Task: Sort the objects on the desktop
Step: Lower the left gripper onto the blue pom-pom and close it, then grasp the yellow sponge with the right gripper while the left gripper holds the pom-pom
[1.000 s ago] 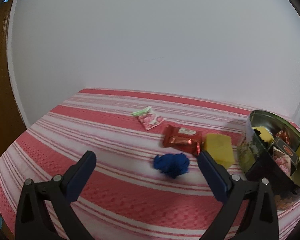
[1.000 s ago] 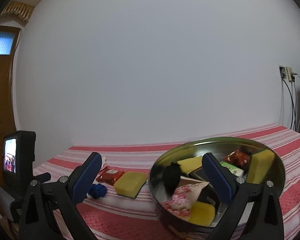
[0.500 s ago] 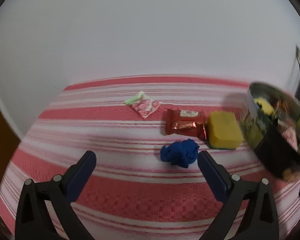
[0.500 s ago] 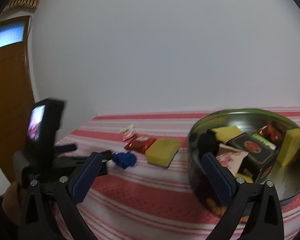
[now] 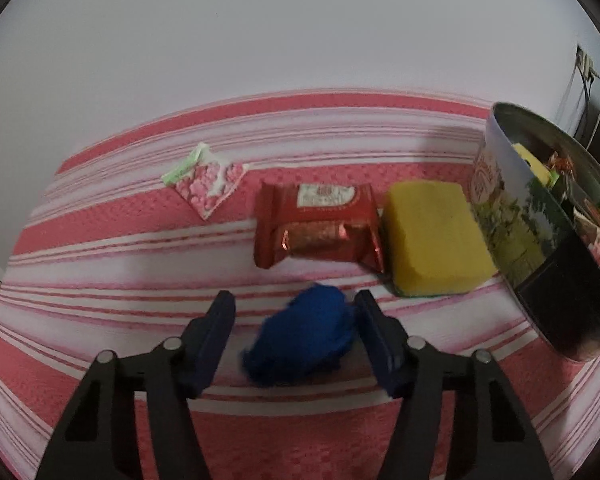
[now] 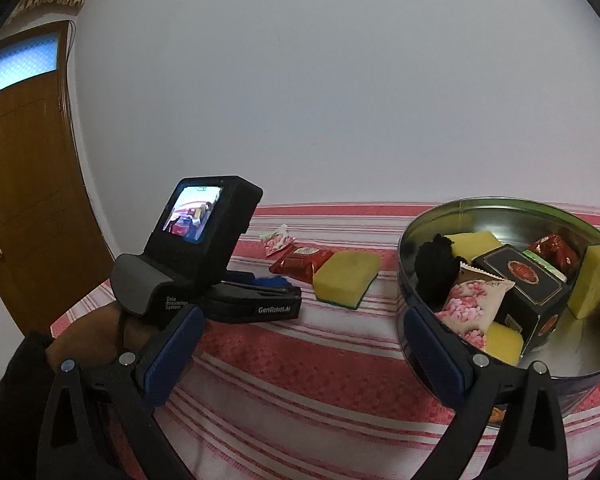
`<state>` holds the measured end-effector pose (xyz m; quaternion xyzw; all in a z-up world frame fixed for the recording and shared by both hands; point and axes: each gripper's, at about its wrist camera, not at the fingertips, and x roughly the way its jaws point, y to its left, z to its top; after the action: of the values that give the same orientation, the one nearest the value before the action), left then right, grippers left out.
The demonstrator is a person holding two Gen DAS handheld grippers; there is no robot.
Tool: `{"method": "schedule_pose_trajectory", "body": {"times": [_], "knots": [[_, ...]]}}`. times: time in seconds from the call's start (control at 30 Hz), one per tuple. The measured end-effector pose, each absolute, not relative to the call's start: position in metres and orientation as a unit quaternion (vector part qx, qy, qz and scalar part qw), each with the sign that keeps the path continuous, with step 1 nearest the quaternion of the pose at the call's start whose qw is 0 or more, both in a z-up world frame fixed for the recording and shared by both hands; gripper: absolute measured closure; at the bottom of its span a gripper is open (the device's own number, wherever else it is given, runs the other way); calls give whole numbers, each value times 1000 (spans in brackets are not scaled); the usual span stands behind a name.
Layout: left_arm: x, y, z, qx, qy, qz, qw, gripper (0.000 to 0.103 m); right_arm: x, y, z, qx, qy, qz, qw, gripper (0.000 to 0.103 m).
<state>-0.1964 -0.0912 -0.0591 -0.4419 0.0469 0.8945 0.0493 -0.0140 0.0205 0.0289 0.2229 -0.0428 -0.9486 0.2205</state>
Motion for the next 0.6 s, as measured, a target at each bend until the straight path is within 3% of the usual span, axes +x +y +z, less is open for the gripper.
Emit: {"method": "schedule_pose_trajectory", "body": {"times": [0.1, 0.3, 0.37, 0.43, 0.5, 0.6], "knots": [[-193, -97, -59, -437, 24, 896, 72, 63, -18, 16, 29, 224, -37, -946, 229, 1], [-194, -123, -52, -418, -16, 905, 72, 65, -30, 5, 33, 239, -47, -936, 255, 3], [-197, -137, -44, -400, -37, 914, 61, 65, -38, -1, 32, 254, -55, -927, 271, 11], [-203, -151, -38, -389, -58, 918, 54, 65, -51, -9, 28, 283, -68, -914, 283, 31], [-205, -165, -36, -373, -78, 923, 52, 65, -66, -17, 22, 314, -72, -904, 280, 40], [-207, -183, -41, -366, -114, 922, 57, 65, -86, -26, 12, 344, -84, -898, 260, 40]]}}
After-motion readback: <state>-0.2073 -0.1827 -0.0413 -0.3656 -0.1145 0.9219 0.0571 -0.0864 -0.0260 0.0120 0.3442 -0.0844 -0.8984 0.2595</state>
